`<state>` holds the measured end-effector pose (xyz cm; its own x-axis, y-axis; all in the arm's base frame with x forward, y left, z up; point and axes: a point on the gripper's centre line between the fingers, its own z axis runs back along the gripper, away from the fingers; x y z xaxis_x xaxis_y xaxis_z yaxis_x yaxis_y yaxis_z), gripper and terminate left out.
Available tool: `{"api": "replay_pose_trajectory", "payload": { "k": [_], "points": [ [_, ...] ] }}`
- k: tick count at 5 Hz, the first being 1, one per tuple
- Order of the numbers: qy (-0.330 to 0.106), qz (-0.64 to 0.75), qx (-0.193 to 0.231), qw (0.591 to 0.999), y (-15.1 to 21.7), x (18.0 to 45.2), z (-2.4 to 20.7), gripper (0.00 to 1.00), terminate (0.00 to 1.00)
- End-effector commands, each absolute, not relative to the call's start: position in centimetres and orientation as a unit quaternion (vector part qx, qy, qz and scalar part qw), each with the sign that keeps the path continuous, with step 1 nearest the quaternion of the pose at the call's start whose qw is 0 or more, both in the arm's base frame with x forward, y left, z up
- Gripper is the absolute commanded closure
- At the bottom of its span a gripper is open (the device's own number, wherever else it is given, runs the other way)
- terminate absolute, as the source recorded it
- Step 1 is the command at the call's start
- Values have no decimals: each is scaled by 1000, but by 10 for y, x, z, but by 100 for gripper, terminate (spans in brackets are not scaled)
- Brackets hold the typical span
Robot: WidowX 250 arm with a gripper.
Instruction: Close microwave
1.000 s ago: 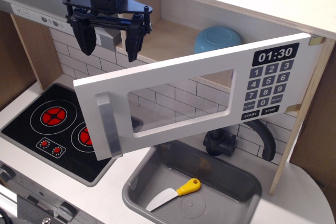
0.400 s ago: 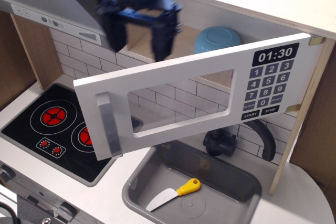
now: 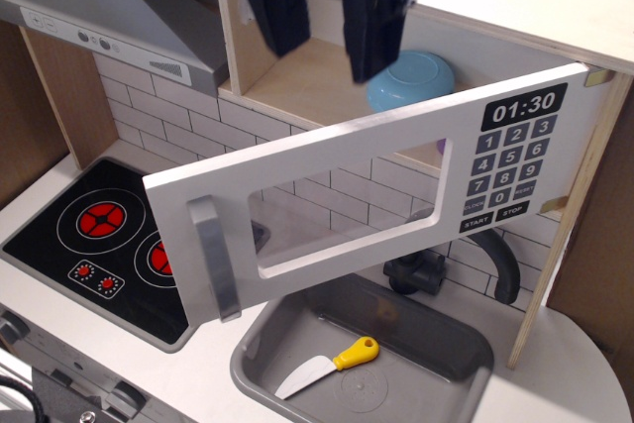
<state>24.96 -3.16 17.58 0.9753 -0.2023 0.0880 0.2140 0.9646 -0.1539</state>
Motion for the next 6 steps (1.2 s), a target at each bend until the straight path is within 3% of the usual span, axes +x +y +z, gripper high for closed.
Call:
{"api": "replay_pose_trajectory", "payload": {
  "k": [1,3,6],
  "points": [
    [-43,-145,-58,987,-26,236,176,0,0],
    [-24,-149,0,989,-2,236,136,0,0],
    [-78,-78,40,993,19,280,151,0,0]
  ]
}}
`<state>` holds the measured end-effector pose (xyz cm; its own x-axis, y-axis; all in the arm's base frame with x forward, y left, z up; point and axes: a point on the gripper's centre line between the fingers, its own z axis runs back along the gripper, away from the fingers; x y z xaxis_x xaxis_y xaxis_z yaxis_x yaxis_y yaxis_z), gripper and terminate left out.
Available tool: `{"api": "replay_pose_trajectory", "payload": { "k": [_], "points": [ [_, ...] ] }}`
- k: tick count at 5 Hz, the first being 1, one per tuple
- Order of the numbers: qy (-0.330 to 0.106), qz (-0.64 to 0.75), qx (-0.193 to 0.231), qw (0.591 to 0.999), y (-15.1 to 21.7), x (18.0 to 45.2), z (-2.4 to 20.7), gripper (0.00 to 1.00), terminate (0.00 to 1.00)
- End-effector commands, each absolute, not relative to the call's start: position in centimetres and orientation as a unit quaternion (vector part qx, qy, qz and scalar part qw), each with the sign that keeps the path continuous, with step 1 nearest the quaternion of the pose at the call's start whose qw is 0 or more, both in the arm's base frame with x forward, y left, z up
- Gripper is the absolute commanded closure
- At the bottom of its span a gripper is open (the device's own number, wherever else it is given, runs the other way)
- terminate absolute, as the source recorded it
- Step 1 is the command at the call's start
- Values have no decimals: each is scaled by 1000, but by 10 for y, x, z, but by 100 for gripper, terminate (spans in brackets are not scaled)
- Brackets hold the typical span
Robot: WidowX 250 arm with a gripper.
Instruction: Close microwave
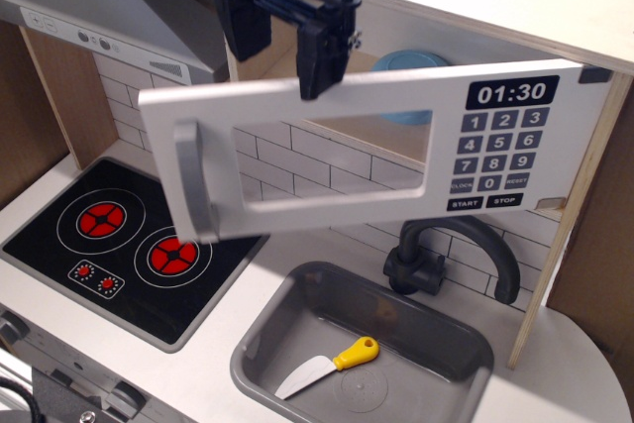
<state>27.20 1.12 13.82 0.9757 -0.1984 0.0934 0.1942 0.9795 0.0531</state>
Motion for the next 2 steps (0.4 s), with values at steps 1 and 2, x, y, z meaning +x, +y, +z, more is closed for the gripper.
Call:
{"api": "replay_pose_trajectory", "payload": {
  "k": [1,2],
  "points": [
    [-94,-91,28,991,10,268,163,0,0],
    [-95,-132,-1,987,-6,232,179,0,0]
  ]
}}
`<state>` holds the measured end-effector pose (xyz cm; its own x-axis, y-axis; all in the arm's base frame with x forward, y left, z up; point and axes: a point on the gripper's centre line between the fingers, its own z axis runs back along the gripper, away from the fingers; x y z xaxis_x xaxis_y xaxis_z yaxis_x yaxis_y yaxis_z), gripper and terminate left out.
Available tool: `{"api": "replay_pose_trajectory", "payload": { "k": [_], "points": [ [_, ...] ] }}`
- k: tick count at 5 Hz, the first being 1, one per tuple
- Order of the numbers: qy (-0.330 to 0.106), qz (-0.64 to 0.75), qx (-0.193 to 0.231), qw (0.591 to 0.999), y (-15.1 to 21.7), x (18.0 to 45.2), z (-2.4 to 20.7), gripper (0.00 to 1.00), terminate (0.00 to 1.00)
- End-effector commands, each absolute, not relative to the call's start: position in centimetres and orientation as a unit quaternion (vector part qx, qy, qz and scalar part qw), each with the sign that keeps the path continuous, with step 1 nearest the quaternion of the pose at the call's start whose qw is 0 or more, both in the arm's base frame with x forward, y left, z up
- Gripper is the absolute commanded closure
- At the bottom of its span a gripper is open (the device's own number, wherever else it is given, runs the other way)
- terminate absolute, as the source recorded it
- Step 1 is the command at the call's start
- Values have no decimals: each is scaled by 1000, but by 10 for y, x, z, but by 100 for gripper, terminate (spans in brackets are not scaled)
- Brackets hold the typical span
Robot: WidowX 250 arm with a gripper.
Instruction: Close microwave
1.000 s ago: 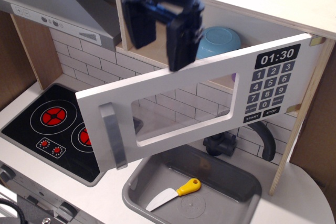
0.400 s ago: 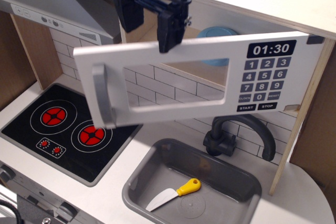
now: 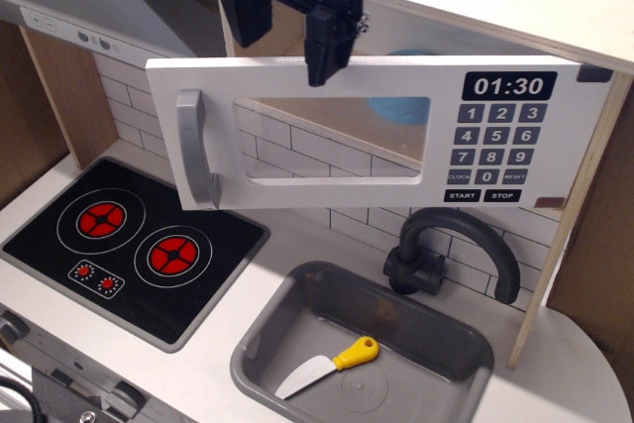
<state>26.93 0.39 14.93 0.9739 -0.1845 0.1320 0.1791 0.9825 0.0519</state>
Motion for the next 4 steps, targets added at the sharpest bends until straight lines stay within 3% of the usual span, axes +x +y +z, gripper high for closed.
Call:
{"api": "replay_pose_trajectory", "payload": {
  "k": [1,2,4],
  "points": [
    [-76,-157,-2,985,-17,202,170,0,0],
    [-50,-126,12,991,-20,205,138,0,0],
    [-52,-16,-15,998,-7,236,83,0,0]
  ]
}}
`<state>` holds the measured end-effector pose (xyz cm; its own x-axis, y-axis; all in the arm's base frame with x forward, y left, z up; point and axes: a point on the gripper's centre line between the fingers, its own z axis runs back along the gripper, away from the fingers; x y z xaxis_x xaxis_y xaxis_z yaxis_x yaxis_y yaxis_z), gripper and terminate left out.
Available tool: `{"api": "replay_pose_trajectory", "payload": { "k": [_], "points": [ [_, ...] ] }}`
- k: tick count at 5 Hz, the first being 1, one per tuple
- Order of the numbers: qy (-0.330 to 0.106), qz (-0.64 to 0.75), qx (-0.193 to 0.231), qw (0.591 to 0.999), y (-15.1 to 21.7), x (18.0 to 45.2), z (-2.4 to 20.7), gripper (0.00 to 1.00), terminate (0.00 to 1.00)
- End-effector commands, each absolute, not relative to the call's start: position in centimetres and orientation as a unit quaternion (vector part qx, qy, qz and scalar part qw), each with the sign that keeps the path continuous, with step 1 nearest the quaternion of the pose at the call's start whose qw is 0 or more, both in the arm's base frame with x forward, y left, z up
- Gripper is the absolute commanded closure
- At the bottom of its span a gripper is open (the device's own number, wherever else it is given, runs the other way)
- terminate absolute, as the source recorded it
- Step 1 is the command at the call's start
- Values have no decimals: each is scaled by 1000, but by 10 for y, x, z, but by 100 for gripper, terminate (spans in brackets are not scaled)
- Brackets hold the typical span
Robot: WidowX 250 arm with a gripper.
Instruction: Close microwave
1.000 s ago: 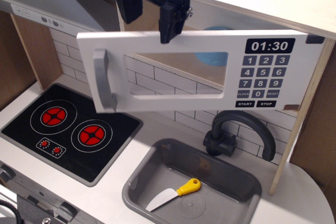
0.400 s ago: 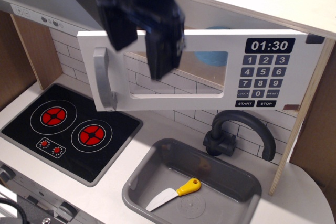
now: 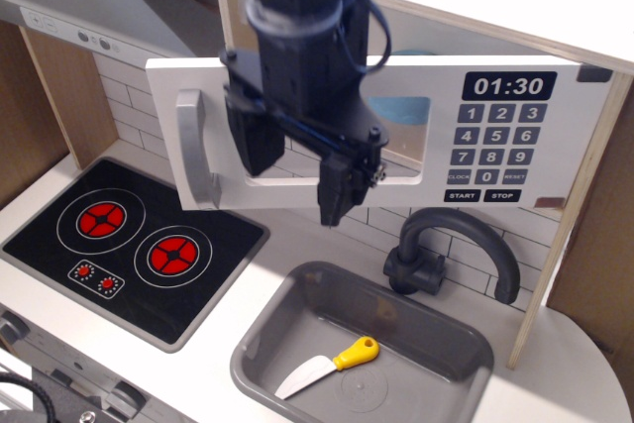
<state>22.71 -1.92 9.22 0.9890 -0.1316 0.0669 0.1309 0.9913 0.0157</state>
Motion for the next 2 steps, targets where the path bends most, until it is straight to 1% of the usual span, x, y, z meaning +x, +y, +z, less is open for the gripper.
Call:
{"api": "replay_pose_trajectory", "payload": {
  "k": [1,2],
  "points": [
    [-54,5,-27,998,0,242,69,0,0],
    [-79,20,-21,996,16,258,66,0,0]
  ]
}}
